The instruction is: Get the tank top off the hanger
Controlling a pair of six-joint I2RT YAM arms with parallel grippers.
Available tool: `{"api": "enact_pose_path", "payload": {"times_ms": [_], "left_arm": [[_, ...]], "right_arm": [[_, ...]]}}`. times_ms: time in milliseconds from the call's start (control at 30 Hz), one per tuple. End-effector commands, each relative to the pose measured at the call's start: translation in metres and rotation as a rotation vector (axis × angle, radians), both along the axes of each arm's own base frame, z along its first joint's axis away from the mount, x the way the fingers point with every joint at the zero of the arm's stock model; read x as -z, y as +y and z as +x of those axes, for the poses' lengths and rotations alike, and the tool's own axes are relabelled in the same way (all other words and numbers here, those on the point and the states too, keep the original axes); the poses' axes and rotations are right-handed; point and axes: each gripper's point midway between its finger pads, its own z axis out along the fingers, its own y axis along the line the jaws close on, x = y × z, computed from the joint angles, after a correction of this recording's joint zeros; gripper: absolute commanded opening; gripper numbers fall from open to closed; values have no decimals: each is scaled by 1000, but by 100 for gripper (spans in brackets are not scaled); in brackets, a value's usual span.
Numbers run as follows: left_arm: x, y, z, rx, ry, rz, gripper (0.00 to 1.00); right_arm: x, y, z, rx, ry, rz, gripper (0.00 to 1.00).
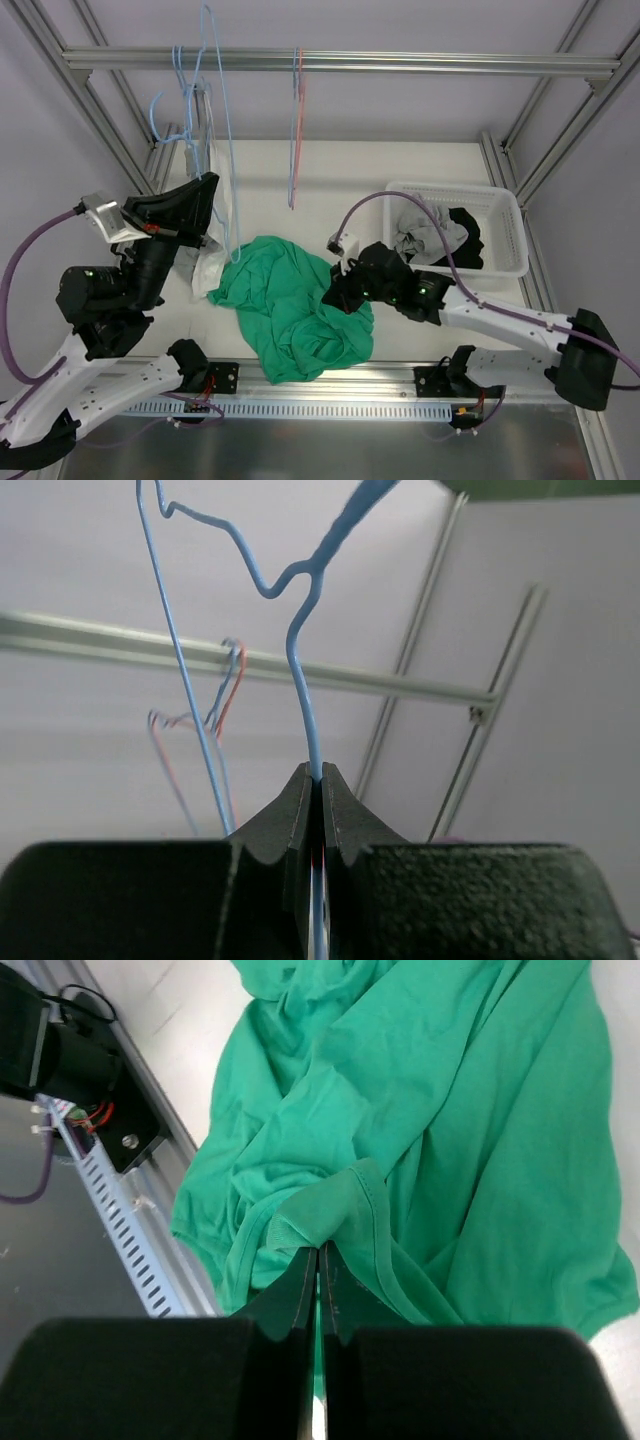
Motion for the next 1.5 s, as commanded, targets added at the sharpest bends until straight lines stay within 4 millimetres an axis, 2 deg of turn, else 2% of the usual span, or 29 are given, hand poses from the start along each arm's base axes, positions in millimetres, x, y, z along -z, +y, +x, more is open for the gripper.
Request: {"api": "enact_pose_path", "payload": {"times_ms": [0,33,133,167,233,267,300,333,367,400,467,500,567,700,767,967,1100,1233,1367,1400,1433,1467], "left_arm": [[59,7,26,-107,214,38,0],[64,9,27,-119,232,38,0],[81,15,36,-171,319,43,0],[84,17,37,-175,342,32,0],[92,18,40,-196,377,38,0],[94,18,41,-199,387,35,0],[95,18,42,-207,393,39,0],[101,18,46,-227,415,59,0],[94,20,46,-235,414,48,0],[101,17,50,-245,437,81,0],[100,16,52,-254,450,97,0],[99,14,53,-253,451,103,0],[100,6,56,-243,473,149,0],[110,-13,67,-230,528,237,0],[108,-17,66,-214,552,235,0],[122,-28,54,-109,589,200,0],[123,-36,35,15,596,177,0],[136,-41,23,83,631,189,0],[153,-41,17,95,686,249,0],[162,-44,21,81,714,284,0],[155,-42,22,69,714,298,0],[164,-42,22,57,746,342,0]], "right_arm": [[-38,43,26,19,-113,120,0],[-23,50,32,29,-96,85,0],[-21,69,47,75,-85,97,0],[-8,76,53,108,-78,79,0],[1,84,60,168,-56,78,0],[16,88,60,178,-37,49,1],[22,89,61,194,-28,40,4],[25,91,59,199,-14,41,9],[28,92,57,200,-12,37,23],[27,91,55,202,-18,38,30],[25,86,54,205,-32,37,43],[15,83,55,215,-48,55,55],[11,75,53,216,-63,54,65],[-6,59,50,225,-96,60,70],[-17,51,48,230,-107,77,70],[-20,33,45,244,-140,62,72],[-16,31,44,239,-143,49,72],[-14,33,44,229,-140,43,72],[-16,35,44,224,-141,47,72],[-16,35,44,224,-143,48,72],[-17,36,44,222,-145,51,72],[-19,36,44,220,-146,55,72]]}}
